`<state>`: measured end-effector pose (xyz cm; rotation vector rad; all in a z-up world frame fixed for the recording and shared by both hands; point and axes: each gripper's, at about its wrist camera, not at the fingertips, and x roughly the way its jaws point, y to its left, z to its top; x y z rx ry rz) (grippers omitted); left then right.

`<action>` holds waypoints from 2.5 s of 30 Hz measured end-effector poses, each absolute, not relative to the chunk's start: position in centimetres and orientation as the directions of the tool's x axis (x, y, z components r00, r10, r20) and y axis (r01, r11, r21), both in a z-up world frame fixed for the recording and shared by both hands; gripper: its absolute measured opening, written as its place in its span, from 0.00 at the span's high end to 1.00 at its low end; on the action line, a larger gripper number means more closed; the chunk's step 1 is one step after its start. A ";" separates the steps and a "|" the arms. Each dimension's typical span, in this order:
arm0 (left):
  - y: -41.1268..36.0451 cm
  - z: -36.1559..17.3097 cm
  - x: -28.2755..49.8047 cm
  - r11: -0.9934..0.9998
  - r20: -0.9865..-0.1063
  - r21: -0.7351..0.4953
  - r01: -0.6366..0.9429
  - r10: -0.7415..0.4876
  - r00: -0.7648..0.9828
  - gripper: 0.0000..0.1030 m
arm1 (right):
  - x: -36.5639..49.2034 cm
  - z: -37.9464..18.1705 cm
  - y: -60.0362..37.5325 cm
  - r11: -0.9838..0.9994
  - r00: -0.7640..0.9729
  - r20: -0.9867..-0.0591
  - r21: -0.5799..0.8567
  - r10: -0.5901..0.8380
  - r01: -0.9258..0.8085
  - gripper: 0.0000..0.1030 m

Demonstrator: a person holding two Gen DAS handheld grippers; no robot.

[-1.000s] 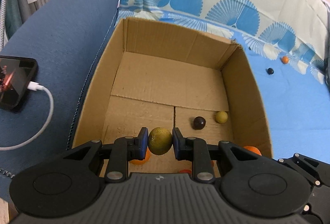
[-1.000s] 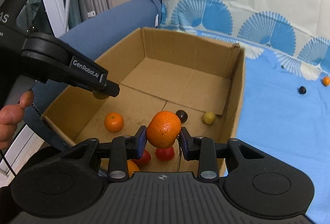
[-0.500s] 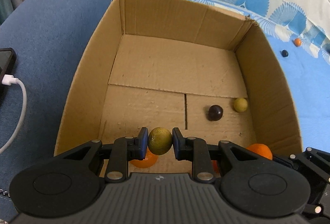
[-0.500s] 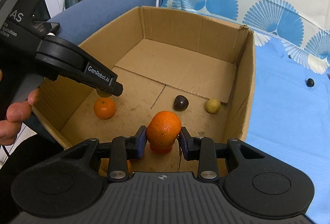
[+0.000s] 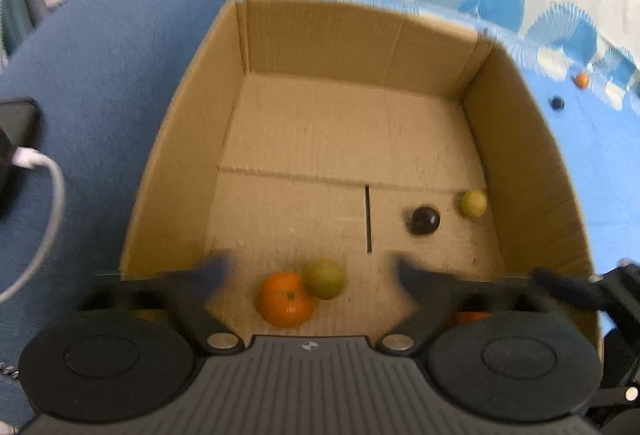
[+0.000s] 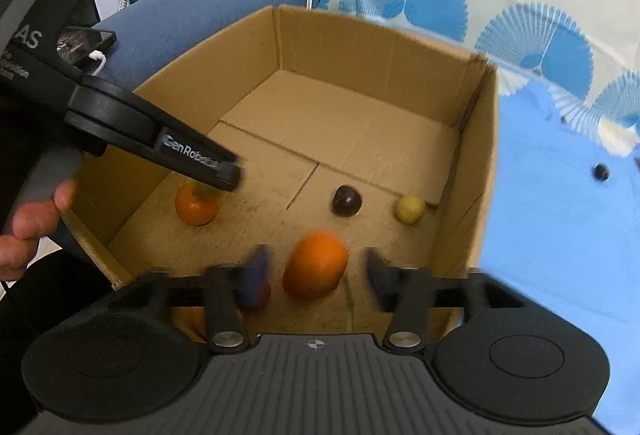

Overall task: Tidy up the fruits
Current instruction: 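Open both tools to drop the yellow-green fruit and mandarin into the box, then lift both open tools back from the box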

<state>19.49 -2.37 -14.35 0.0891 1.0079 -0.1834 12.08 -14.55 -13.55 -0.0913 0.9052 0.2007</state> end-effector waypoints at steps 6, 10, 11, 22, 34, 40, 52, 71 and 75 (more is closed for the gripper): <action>-1.9 -12.0 16.0 0.974 -0.837 -0.012 0.224 -0.133 0.531 0.00 | 9.3 -10.4 -15.0 0.980 0.612 -0.782 -0.002 0.122 -0.198 0.05; -1.0 -10.6 12.6 0.977 -0.828 -0.022 0.210 -0.136 0.544 0.00 | 6.4 -8.4 -15.5 0.988 0.607 -0.784 0.055 0.132 -0.144 0.04; -0.7 -10.1 11.7 0.979 -0.826 -0.027 0.203 -0.136 0.546 0.00 | 5.6 -8.0 -15.6 0.989 0.610 -0.781 0.064 0.130 -0.130 0.04; 0.3 -7.0 4.3 0.985 -0.802 -0.031 0.167 -0.124 0.584 0.00 | -0.7 -4.4 -14.8 0.994 0.667 -0.738 0.090 0.103 -0.054 0.01; 0.6 -4.0 -0.1 0.988 -0.749 -0.021 0.152 -0.117 0.652 0.00 | -5.6 -1.2 -15.4 0.997 0.756 -0.651 0.070 0.063 -0.023 0.01; -0.1 -3.1 -1.7 0.986 -0.734 0.001 0.165 -0.112 0.669 0.00 | -7.6 -0.2 -15.3 0.997 0.784 -0.617 0.060 0.068 -0.039 0.01; -0.3 -2.4 -3.6 0.986 -0.719 0.027 0.165 -0.095 0.688 0.00 | -8.8 0.8 -15.2 0.996 0.807 -0.585 0.070 0.079 -0.047 0.01; -0.8 -2.7 -3.3 0.984 -0.731 0.039 0.177 -0.092 0.676 0.00 | -8.5 0.6 -15.5 0.996 0.800 -0.595 0.075 0.076 -0.039 0.01; -1.0 -3.0 -3.2 0.982 -0.738 0.045 0.182 -0.090 0.669 0.00 | -8.3 0.4 -15.7 0.996 0.794 -0.603 0.083 0.076 -0.032 0.01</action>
